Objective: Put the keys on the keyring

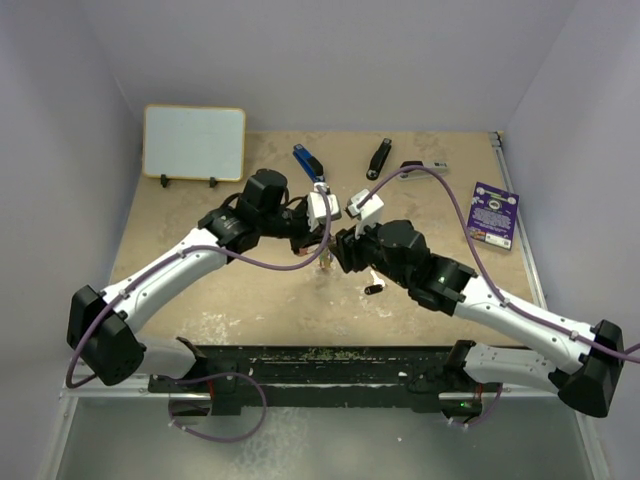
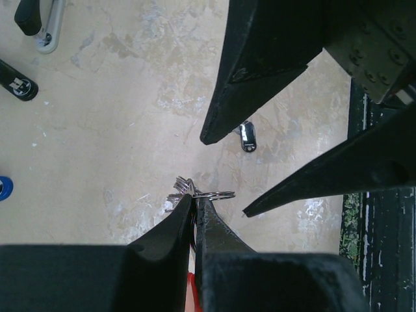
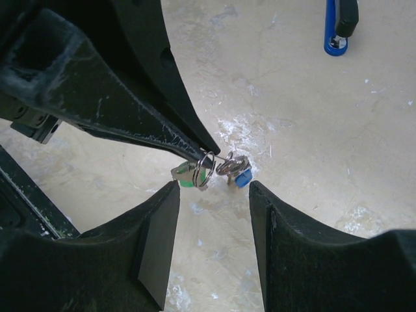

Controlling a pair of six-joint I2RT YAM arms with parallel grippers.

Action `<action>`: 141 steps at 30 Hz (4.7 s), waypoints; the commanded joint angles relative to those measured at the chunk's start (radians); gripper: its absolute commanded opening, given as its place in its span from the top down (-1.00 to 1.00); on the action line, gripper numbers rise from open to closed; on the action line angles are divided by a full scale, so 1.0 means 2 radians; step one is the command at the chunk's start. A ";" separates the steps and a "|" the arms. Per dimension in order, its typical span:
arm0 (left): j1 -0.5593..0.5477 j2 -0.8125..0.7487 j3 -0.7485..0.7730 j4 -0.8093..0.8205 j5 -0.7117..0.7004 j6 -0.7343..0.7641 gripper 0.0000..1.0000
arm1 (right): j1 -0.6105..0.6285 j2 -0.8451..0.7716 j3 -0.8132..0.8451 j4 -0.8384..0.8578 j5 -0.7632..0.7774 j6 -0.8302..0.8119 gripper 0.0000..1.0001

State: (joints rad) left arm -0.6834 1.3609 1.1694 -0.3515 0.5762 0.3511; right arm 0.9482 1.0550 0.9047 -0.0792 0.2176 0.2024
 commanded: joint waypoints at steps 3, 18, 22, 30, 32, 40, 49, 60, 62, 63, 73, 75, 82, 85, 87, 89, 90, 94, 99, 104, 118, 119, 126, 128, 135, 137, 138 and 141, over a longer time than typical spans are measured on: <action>-0.003 -0.026 0.027 0.004 0.046 -0.011 0.94 | -0.006 0.003 -0.008 0.056 0.011 0.005 -0.01; -0.002 -0.033 0.031 0.001 0.061 -0.012 0.94 | -0.038 0.020 0.000 0.038 -0.018 0.003 0.70; -0.002 -0.034 0.032 0.001 0.066 -0.010 0.94 | -0.043 0.018 -0.001 0.033 -0.020 0.002 0.82; -0.001 -0.037 0.032 0.004 0.085 -0.007 0.94 | -0.048 -0.005 -0.022 0.061 -0.036 -0.003 1.00; 0.004 -0.036 0.031 0.012 0.089 -0.016 0.94 | -0.048 -0.020 -0.035 0.081 -0.036 -0.001 1.00; 0.022 -0.036 0.029 0.071 0.165 -0.082 0.94 | -0.047 -0.053 -0.089 0.198 -0.014 0.000 1.00; 0.022 -0.035 0.035 0.086 0.194 -0.100 0.94 | -0.047 -0.082 -0.133 0.298 0.003 0.008 1.00; 0.021 -0.002 0.040 0.109 0.224 -0.086 0.67 | -0.043 -0.072 -0.132 0.329 0.016 0.027 1.00; 0.020 0.005 0.040 0.111 0.227 -0.085 0.61 | -0.041 -0.072 -0.132 0.335 0.021 0.032 1.00; 0.021 0.008 0.040 0.112 0.227 -0.084 0.59 | -0.039 -0.073 -0.132 0.335 0.024 0.033 1.00; 0.011 0.021 0.040 0.089 0.211 -0.063 0.46 | -0.022 -0.068 -0.121 0.330 0.037 0.035 1.00; 0.008 0.024 0.041 0.073 0.196 -0.051 0.46 | -0.018 -0.067 -0.115 0.326 0.037 0.033 1.00; 0.007 0.024 0.043 0.045 0.164 -0.024 0.46 | -0.009 -0.080 -0.119 0.313 0.055 0.033 1.00; 0.007 0.020 0.047 0.014 0.150 0.005 0.46 | -0.007 -0.091 -0.123 0.304 0.062 0.034 1.00; 0.007 0.018 0.051 -0.007 0.139 0.026 0.46 | -0.007 -0.098 -0.124 0.297 0.066 0.033 1.00; 0.007 0.016 0.056 -0.022 0.130 0.048 0.47 | -0.007 -0.103 -0.123 0.290 0.066 0.030 1.00; 0.007 0.016 0.059 -0.030 0.127 0.055 0.47 | -0.007 -0.104 -0.122 0.288 0.065 0.029 1.00; 0.007 0.017 0.064 -0.037 0.127 0.070 0.48 | -0.006 -0.104 -0.119 0.282 0.057 0.026 1.00; 0.008 0.019 0.066 -0.025 0.142 0.075 0.50 | -0.006 -0.096 -0.115 0.281 0.047 0.026 1.00; 0.008 0.019 0.069 -0.018 0.154 0.072 0.46 | -0.006 -0.090 -0.115 0.285 0.040 0.028 1.00; 0.008 0.028 0.046 0.029 0.119 0.052 0.46 | -0.005 -0.104 -0.101 0.257 0.016 0.025 1.00; 0.012 0.027 0.044 0.034 0.117 0.051 0.46 | -0.005 -0.104 -0.099 0.254 0.013 0.026 1.00; 0.024 0.024 0.044 0.037 0.120 0.054 0.46 | -0.003 -0.099 -0.093 0.242 0.003 0.027 1.00; 0.026 0.021 0.044 0.037 0.126 0.057 0.44 | -0.002 -0.098 -0.091 0.239 0.002 0.028 1.00; 0.033 0.018 0.046 0.026 0.247 0.075 0.35 | 0.000 -0.101 -0.088 0.231 0.005 0.029 1.00; 0.033 0.019 0.043 0.021 0.283 0.082 0.34 | 0.001 -0.103 -0.088 0.230 0.004 0.030 1.00; 0.032 0.020 0.041 0.021 0.295 0.085 0.33 | 0.001 -0.104 -0.087 0.230 0.004 0.030 1.00; 0.032 0.023 0.035 0.026 0.299 0.092 0.31 | 0.001 -0.105 -0.085 0.226 0.004 0.029 1.00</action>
State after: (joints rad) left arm -0.6216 1.4139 1.2549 -0.3218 1.0386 0.4934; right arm 0.9447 0.8738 0.6724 0.3275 0.2333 0.2584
